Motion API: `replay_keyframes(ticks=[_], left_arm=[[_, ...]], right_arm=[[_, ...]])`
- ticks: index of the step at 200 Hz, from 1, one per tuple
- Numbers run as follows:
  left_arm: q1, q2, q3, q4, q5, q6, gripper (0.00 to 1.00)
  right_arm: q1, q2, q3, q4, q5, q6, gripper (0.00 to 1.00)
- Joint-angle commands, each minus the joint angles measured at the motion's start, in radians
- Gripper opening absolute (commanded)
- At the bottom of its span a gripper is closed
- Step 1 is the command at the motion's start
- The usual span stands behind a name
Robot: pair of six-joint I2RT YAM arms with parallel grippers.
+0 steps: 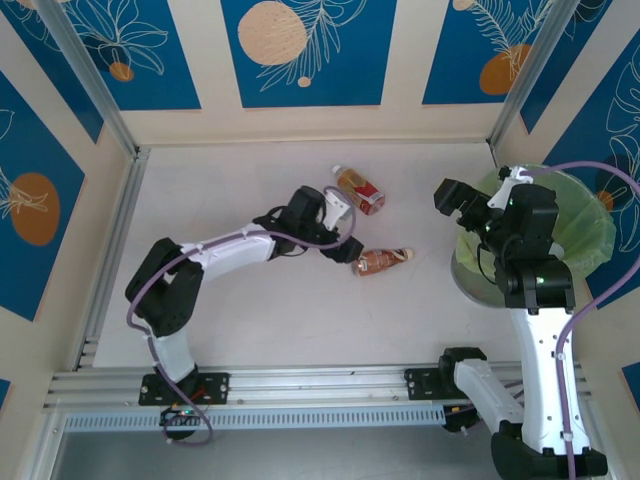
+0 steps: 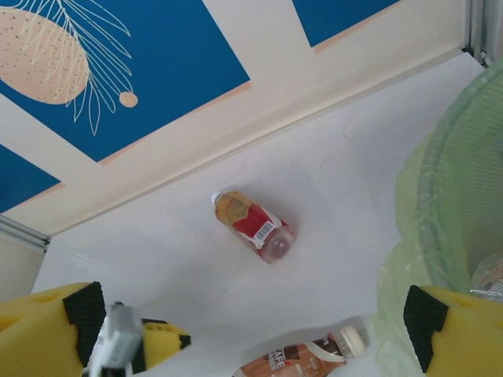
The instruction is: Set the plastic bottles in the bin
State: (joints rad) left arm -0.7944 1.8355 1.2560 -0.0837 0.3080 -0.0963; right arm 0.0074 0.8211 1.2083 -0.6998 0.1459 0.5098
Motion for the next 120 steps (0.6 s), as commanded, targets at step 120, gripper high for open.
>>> replay_keyframes(ticks=[120], left_arm=[[-0.125,0.228,0.129,-0.033,-0.154,0.205,0.85]], right_arm=[[0.006,-0.007,-0.018,-0.013,-0.033,-0.019,1.00]])
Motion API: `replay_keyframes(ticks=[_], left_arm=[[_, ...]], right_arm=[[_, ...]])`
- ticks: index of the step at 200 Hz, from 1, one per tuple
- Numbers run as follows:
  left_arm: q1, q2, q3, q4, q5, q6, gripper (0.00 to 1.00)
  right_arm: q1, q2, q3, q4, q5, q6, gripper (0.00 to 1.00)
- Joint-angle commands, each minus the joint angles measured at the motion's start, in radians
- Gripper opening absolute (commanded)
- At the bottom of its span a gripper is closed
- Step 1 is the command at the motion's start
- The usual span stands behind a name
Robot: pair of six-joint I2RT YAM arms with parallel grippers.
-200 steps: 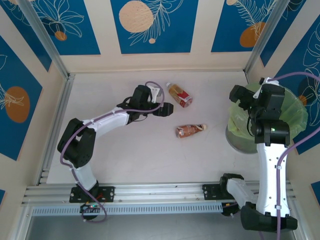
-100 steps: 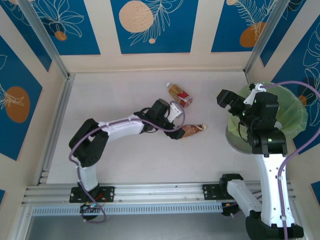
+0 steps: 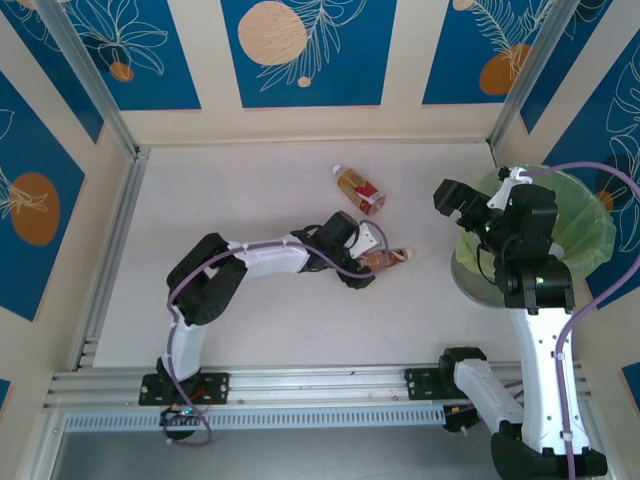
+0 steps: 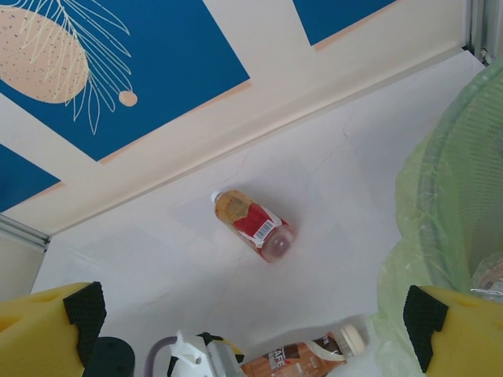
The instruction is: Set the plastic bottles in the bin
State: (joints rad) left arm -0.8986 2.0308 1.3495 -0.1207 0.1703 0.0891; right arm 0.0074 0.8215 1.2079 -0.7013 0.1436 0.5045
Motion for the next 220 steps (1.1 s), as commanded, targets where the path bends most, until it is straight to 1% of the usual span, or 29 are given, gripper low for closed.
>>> replay_keyframes(ticks=[1,29,58,75,86,105,120,134,175,191,208,220], left_arm=[[-0.022,0.034,0.036,0.006,-0.016,0.019,0.85],[-0.035,0.064,0.051,0.010,-0.023,0.023,0.78],[-0.040,0.072,0.063,0.006,-0.019,0.020,0.70],[-0.040,0.067,0.063,0.010,-0.010,0.001,0.69],[-0.040,0.059,0.051,0.022,-0.012,-0.015,0.68],[-0.039,0.029,0.017,0.056,-0.023,-0.033,0.63],[-0.039,0.009,0.007,0.058,-0.022,-0.043,0.62],[-0.037,-0.008,-0.005,0.062,-0.015,-0.049,0.57],[-0.033,-0.043,-0.030,0.101,-0.015,-0.103,0.52],[-0.024,-0.072,-0.036,0.138,0.001,-0.152,0.49],[-0.012,-0.112,-0.047,0.185,0.020,-0.194,0.49],[-0.006,-0.136,-0.039,0.204,0.062,-0.204,0.49]], right_arm=[[0.006,-0.007,-0.019,-0.011,-0.031,-0.014,1.00],[0.006,-0.007,-0.031,0.004,-0.075,0.005,1.00],[0.009,0.012,-0.051,0.047,-0.200,0.042,1.00],[0.021,0.035,-0.056,0.055,-0.244,0.055,1.00],[0.030,0.048,-0.058,0.056,-0.239,0.055,1.00],[0.040,0.058,-0.062,0.055,-0.224,0.055,1.00],[0.045,0.061,-0.073,0.066,-0.231,0.065,0.99],[0.050,0.061,-0.086,0.072,-0.235,0.077,0.99],[0.067,0.070,-0.112,0.074,-0.237,0.103,1.00],[0.073,0.070,-0.124,0.083,-0.230,0.131,1.00],[0.075,0.068,-0.138,0.092,-0.213,0.178,1.00],[0.075,0.068,-0.147,0.101,-0.205,0.206,0.99]])
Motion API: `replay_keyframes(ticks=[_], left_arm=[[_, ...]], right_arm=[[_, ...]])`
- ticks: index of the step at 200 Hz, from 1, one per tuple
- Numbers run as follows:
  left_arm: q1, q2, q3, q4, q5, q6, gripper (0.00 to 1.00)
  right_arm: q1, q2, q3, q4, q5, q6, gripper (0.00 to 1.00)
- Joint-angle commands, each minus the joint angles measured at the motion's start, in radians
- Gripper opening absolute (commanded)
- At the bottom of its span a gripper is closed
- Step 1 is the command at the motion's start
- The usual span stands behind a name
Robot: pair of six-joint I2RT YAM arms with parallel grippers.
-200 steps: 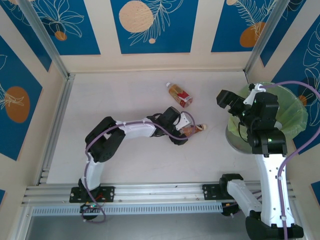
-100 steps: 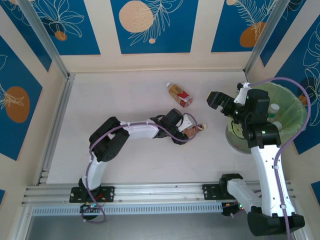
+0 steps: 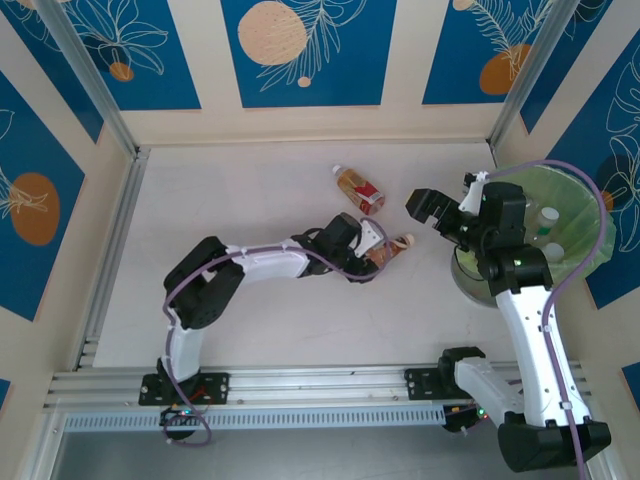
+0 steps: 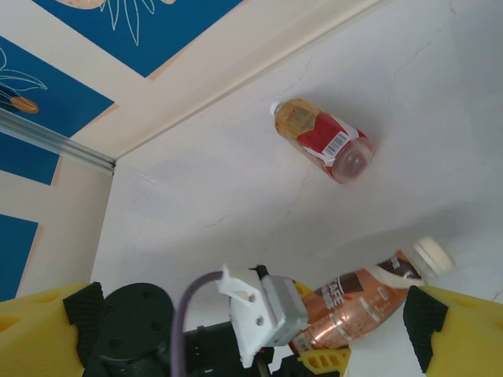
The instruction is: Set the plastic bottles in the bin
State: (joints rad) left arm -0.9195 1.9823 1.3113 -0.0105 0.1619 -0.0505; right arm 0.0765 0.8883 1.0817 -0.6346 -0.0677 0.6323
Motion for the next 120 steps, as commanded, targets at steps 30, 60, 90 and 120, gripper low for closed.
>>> replay_keyframes(ticks=[30,60,90,120], left_arm=[[0.014,-0.111,0.004,0.184,0.106,-0.129,0.45],[0.015,-0.144,0.000,0.304,0.079,-0.142,0.44],[0.015,-0.179,0.037,0.291,0.070,-0.101,0.41],[0.017,-0.249,0.019,0.277,-0.026,-0.079,0.41]], right_arm=[[0.005,0.000,-0.039,0.060,0.060,0.135,0.99],[0.001,0.001,-0.028,0.077,0.083,0.172,0.99],[0.002,0.009,-0.026,0.096,0.078,0.213,1.00],[0.002,0.025,-0.039,0.120,0.065,0.251,0.99]])
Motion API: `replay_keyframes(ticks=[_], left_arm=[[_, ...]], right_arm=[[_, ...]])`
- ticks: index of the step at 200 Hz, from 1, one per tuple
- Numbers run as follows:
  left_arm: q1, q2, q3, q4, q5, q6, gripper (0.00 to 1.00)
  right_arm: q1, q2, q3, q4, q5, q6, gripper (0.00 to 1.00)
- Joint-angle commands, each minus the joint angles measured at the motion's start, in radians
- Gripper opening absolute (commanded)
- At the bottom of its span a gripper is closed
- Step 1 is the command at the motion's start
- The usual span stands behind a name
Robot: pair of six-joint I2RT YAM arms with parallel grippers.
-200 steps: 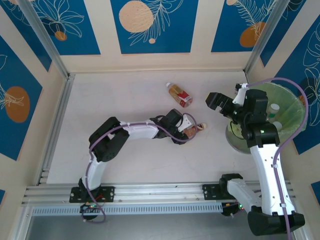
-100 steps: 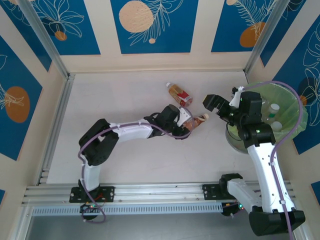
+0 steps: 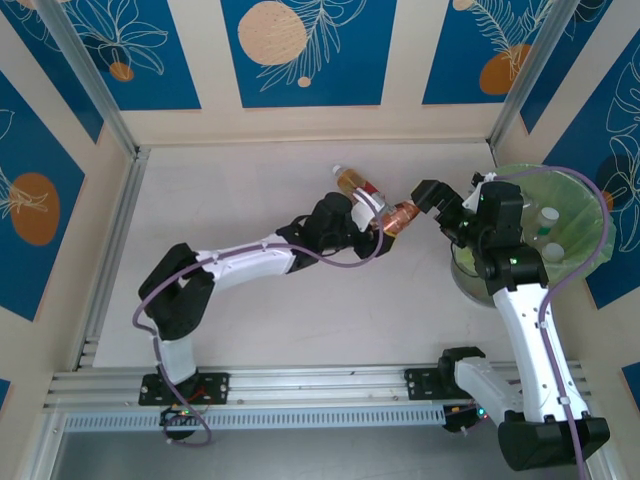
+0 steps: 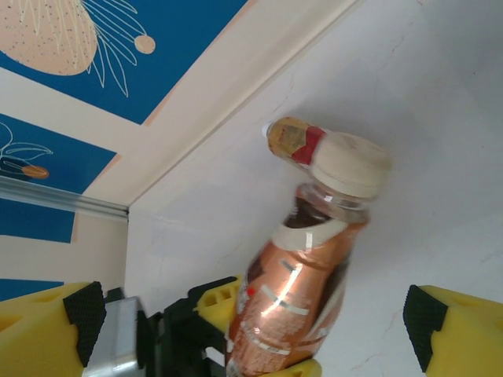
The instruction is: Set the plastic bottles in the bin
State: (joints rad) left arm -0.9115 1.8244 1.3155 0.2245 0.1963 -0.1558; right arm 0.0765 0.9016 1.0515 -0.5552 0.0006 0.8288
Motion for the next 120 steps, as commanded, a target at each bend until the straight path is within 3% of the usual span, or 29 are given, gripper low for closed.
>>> replay_keyframes(ticks=[1,31,63,120], left_arm=[[0.009,-0.093,0.014,0.043,-0.061,0.027,0.41],[0.010,-0.154,-0.017,0.062,-0.015,0.005,0.41],[0.008,-0.155,-0.018,0.076,0.039,-0.025,0.41],[0.007,-0.162,-0.043,0.164,0.128,-0.057,0.41]], right_arm=[[0.002,0.013,-0.010,0.042,-0.005,0.056,1.00],[0.002,0.046,-0.014,0.088,-0.058,0.098,1.00],[0.002,0.056,-0.028,0.201,-0.142,0.118,0.88],[0.002,0.097,-0.027,0.294,-0.163,0.128,0.81]])
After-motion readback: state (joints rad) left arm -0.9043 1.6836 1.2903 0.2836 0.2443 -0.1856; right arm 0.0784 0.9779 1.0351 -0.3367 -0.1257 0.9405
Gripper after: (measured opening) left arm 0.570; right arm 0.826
